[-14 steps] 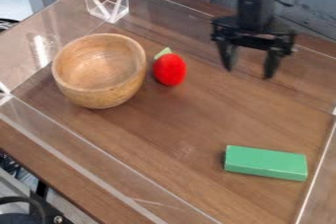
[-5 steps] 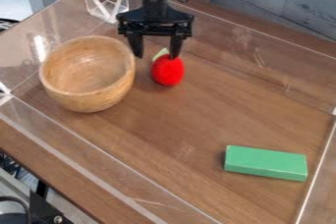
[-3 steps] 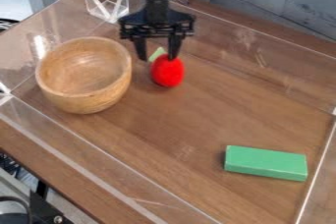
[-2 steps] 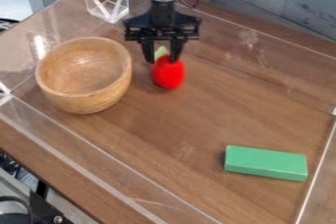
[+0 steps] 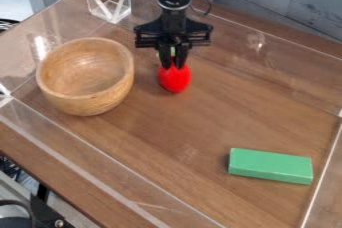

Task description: Move the red fruit to the right

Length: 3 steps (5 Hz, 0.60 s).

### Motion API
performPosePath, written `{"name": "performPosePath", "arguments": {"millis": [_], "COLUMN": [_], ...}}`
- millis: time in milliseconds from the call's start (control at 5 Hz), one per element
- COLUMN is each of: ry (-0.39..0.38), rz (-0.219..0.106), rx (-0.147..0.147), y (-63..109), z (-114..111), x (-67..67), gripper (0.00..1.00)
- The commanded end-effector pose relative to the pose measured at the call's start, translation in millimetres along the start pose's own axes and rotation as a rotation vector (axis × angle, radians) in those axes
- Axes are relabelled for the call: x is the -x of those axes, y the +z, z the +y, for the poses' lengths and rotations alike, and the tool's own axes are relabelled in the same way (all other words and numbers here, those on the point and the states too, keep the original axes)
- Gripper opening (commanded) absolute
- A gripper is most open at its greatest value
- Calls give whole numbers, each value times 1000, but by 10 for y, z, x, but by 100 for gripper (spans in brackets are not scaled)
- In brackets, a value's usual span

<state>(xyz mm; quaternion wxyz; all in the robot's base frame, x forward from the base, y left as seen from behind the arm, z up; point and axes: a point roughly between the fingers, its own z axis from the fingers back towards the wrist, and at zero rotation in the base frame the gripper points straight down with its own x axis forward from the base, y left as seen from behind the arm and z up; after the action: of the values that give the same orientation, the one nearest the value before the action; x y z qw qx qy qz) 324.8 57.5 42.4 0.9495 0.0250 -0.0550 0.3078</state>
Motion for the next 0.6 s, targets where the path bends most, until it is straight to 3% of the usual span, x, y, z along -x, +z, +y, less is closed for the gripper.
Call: {"name": "performPosePath", "arguments": {"millis": [0,200,400], "ry": [-43,-67,-85], "rz": [-14,-3,1], "rx": [4,0,0], "y": [8,-35,-71], "z": [-93,-144,-96], "x": [-28,-38,-17], "gripper": [100,100,0]}}
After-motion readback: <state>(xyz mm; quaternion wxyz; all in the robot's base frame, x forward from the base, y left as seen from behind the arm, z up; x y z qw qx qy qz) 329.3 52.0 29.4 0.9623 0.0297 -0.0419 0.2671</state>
